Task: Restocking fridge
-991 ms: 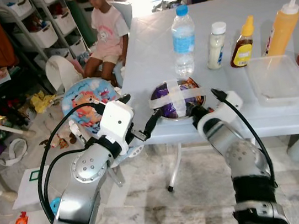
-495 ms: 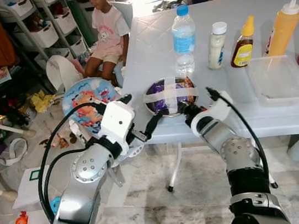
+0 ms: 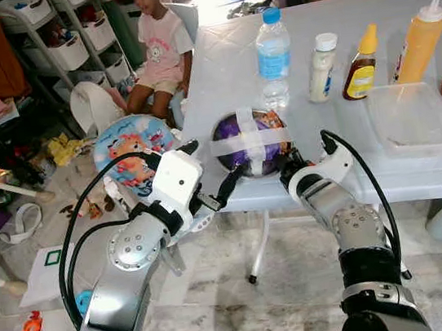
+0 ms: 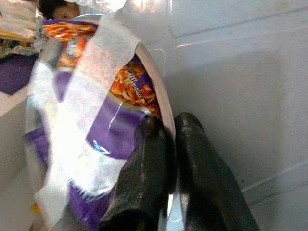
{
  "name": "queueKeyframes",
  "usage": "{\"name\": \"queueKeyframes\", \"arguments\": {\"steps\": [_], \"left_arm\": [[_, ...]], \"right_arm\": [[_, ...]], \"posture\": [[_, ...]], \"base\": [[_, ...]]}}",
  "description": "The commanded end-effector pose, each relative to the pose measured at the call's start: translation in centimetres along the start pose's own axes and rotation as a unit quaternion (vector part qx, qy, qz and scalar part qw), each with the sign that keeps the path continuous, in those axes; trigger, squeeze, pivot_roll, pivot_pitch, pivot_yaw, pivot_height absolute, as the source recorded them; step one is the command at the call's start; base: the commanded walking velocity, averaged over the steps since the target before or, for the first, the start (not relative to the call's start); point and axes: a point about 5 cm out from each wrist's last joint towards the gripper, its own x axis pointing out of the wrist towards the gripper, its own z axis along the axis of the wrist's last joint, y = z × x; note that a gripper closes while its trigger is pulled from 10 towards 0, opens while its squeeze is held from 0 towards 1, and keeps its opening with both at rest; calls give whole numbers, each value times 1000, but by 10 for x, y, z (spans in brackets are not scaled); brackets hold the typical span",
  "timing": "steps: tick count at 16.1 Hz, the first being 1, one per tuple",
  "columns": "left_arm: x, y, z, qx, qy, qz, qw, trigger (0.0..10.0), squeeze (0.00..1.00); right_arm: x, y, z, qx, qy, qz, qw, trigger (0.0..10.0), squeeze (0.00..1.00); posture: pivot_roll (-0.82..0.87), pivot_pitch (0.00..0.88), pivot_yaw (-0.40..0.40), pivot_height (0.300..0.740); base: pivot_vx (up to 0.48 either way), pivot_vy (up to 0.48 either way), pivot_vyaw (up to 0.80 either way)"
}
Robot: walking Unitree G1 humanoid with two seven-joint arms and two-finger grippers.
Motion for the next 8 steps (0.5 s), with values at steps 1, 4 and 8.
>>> {"name": "queueKeyframes", "arguments": {"steps": [1,4,8], "left_arm": [[-2,1,2,12,-2,-1,1000,10000,0],[-1,1,3,15,-3,-3,1000,10000,0],[-1,9,1,22,1,40,999,10000,0]], "right_arm": [[5,12,-17,27,21,0,999,0,0],[6,11,-11,36,8,-6,999,0,0],[2,15,-1,-82,-18,13,996,0,0]], "posture": [[-7,10,100,740],[-8,10,103,740],[-11,0,101,740]], "base": [[0,0,0],[0,0,0],[0,0,0]]}}
